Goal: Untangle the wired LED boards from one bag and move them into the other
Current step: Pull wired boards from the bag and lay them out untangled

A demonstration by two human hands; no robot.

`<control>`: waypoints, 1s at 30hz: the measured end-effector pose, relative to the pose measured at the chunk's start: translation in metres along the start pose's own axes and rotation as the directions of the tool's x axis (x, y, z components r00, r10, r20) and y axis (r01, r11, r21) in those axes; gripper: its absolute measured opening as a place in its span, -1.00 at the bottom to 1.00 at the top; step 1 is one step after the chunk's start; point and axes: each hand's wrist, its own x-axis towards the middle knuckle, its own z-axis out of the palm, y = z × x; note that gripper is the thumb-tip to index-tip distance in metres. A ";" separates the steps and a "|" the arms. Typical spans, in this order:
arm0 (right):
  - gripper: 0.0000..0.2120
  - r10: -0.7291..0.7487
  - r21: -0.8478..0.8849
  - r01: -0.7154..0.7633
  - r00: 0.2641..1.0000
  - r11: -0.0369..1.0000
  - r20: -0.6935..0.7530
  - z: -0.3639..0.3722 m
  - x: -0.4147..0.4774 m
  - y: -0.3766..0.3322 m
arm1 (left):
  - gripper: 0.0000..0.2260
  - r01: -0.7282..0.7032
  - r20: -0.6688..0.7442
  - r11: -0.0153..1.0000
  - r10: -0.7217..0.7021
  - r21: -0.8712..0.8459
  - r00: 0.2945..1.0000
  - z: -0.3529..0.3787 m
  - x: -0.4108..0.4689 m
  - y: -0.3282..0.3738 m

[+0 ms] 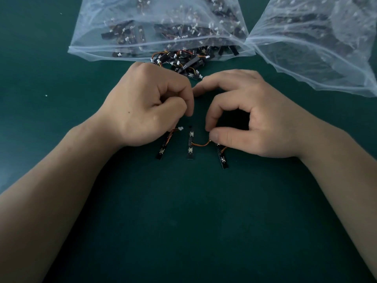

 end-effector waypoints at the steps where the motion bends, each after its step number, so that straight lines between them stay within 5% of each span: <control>1: -0.93 0.009 0.021 -0.009 1.000 1.000 0.001 -0.001 0.000 0.001 | -0.76 -0.002 -0.001 1.000 0.002 -0.001 1.000 0.000 0.000 0.000; 10: -0.89 0.040 0.013 -0.040 0.999 0.999 0.033 -0.003 -0.001 0.002 | -0.78 -0.012 -0.011 1.000 0.012 0.011 1.000 0.000 0.000 0.001; 18: -0.90 0.025 0.023 -0.026 0.999 0.999 0.034 -0.005 -0.002 0.003 | -0.73 0.069 0.144 0.988 -0.049 -0.139 0.988 -0.009 0.000 -0.002; 30: -0.85 0.007 0.009 -0.006 0.999 1.000 -0.045 -0.001 0.001 0.007 | -0.73 0.031 0.213 0.999 -0.024 -0.030 0.977 -0.007 -0.001 -0.001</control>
